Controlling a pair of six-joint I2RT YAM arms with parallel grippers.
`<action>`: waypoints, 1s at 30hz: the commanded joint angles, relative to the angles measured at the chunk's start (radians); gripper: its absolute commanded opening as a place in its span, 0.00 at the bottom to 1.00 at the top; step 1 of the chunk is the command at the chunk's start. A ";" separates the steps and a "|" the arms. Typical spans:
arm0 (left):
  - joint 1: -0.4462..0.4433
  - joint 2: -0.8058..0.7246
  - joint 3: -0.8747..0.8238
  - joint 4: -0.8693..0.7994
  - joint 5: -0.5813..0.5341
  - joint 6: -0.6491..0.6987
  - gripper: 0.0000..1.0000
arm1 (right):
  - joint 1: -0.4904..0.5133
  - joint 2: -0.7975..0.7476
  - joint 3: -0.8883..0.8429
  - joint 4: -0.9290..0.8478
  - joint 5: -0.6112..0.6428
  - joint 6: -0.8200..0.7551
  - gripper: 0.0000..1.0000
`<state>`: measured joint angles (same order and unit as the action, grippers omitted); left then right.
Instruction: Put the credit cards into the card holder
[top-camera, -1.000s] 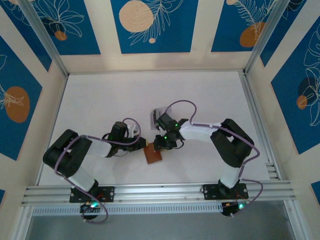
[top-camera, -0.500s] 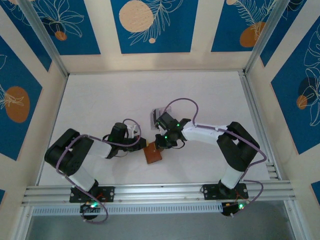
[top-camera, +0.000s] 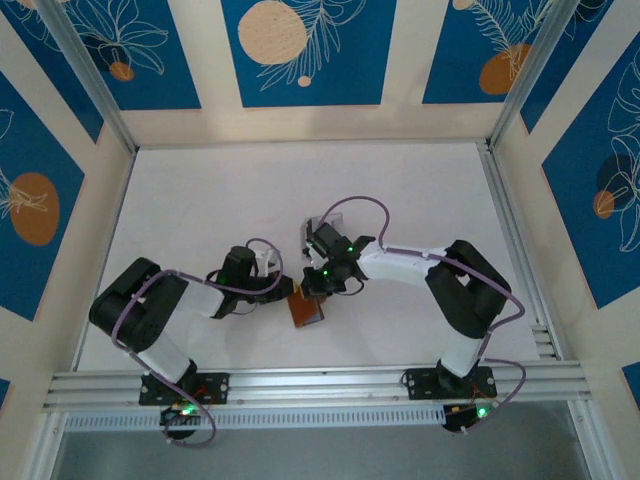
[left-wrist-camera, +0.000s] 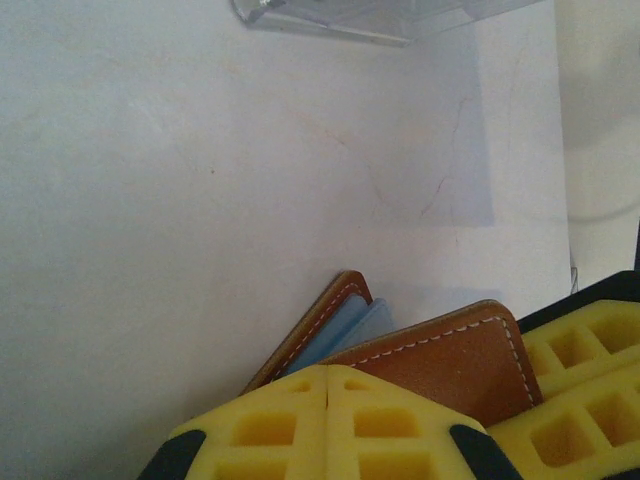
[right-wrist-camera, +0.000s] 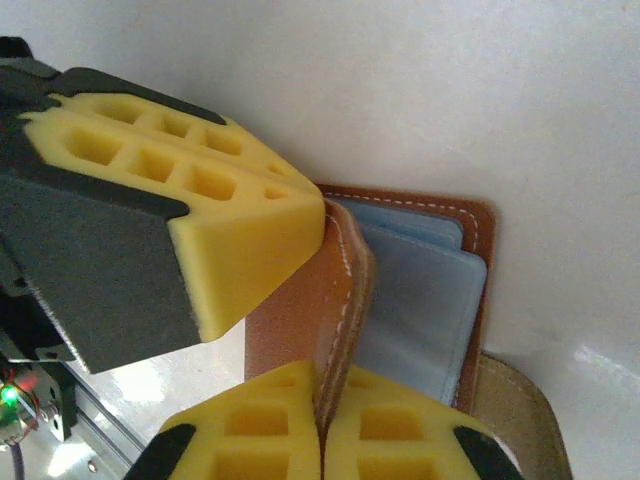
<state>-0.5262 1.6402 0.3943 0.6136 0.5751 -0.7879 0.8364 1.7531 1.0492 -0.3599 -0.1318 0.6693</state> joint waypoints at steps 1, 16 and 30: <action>-0.049 0.060 -0.047 -0.226 -0.057 -0.013 0.00 | 0.010 -0.013 0.017 0.021 -0.025 0.008 0.00; -0.035 -0.196 0.077 -0.515 -0.074 0.015 0.15 | 0.084 -0.117 0.085 -0.509 0.662 0.063 0.00; -0.031 -0.287 0.118 -0.773 -0.222 0.042 0.13 | 0.114 0.016 0.152 -0.264 0.248 -0.002 0.38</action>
<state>-0.5575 1.3777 0.4854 -0.0769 0.3878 -0.7681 0.9764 1.7844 1.2400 -0.7280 0.3096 0.6830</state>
